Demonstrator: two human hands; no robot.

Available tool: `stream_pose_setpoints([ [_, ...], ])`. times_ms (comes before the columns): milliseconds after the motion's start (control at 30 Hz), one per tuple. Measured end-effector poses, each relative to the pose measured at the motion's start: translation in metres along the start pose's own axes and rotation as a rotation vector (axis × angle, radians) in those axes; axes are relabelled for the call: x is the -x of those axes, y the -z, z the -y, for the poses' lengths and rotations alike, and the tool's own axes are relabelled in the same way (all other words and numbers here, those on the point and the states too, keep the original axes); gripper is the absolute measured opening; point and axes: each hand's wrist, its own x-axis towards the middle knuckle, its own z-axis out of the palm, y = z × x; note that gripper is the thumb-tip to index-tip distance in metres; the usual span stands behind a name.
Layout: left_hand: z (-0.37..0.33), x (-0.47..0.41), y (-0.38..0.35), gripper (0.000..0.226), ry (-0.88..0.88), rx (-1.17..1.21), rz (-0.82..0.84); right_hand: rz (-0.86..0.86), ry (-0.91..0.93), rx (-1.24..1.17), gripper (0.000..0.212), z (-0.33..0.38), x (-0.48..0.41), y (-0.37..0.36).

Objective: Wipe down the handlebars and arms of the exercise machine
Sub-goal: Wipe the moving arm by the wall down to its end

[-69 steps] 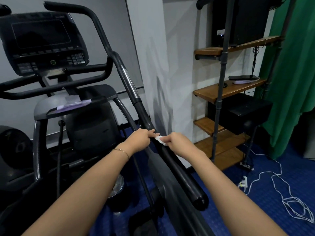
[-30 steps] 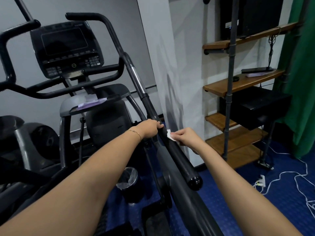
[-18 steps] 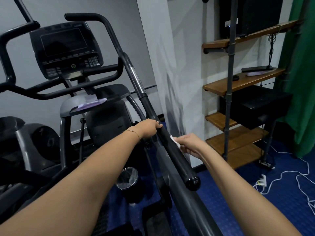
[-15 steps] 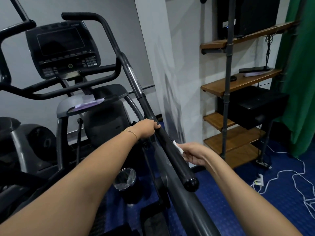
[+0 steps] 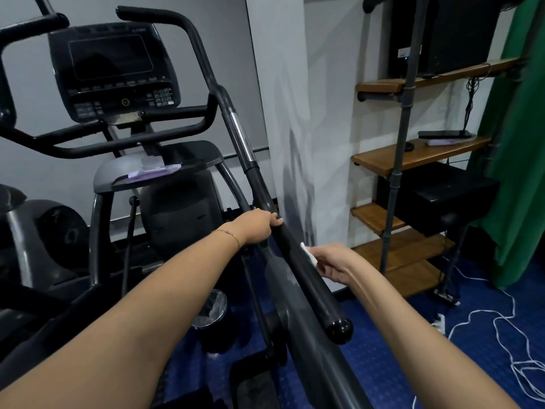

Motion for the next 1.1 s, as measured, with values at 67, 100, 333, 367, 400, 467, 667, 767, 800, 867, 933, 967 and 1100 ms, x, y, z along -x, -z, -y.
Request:
stream_pose_setpoints([
  [67, 0.004, -0.001, -0.003, 0.073, -0.012, 0.021, -0.009, -0.124, 0.050, 0.076, 0.023, 0.009, -0.004, -0.016],
  [100, 0.007, -0.001, -0.005, 0.074, -0.021, 0.049, -0.019, -0.185, 0.089, 0.143, 0.026, 0.011, -0.005, -0.022],
  [333, 0.018, 0.003, -0.011, 0.043, -0.009, 0.840, -0.206, -0.301, 0.497, 0.643, 0.030, 0.045, 0.002, -0.032],
  [367, 0.019, 0.004, -0.010, 0.036, 0.040, 1.107, -0.228, -0.336, 0.563, 0.684, 0.014, 0.058, 0.005, -0.042],
  [400, 0.022, 0.004, -0.007, 0.031, 0.077, 1.366, -0.214, -0.365, 0.605, 0.728, 0.012, 0.070, 0.005, -0.052],
  [467, 0.030, 0.003, -0.001, 0.031, 0.070, 1.707, -0.107, -0.372, 0.633, 0.790, 0.022, 0.087, 0.001, -0.071],
  [667, 0.048, 0.000, 0.006, 0.028, 0.149, 1.952, -0.189, -0.123, 0.590, 0.917, 0.027, 0.101, -0.024, -0.101],
  [767, 0.064, -0.015, -0.009, 0.032, 0.335, 2.075, -0.392, -0.225, 0.586, 0.980, 0.031, 0.113, -0.037, -0.096],
  [800, 0.068, -0.020, -0.016, 0.032, 0.398, 2.112, -0.428, -0.239, 0.548, 1.106, 0.032, 0.114, -0.043, -0.095],
  [867, 0.069, -0.030, -0.031, 0.029, 0.483, 2.161, -0.458, -0.174, 0.463, 1.356, 0.036, 0.107, -0.052, -0.097],
  [933, 0.060, -0.042, -0.044, 0.020, 0.495, 2.126, -0.446, -0.134, 0.425, 1.507, 0.042, 0.097, -0.064, -0.100],
  [967, 0.054, -0.047, -0.048, 0.019, 0.484, 2.073, -0.435, -0.128, 0.416, 1.544, 0.043, 0.094, -0.071, -0.100],
  [1100, 0.029, -0.059, -0.056, 0.028, 0.383, 1.899, -0.416, -0.072, 0.432, 1.699, 0.037, 0.094, -0.081, -0.095],
])
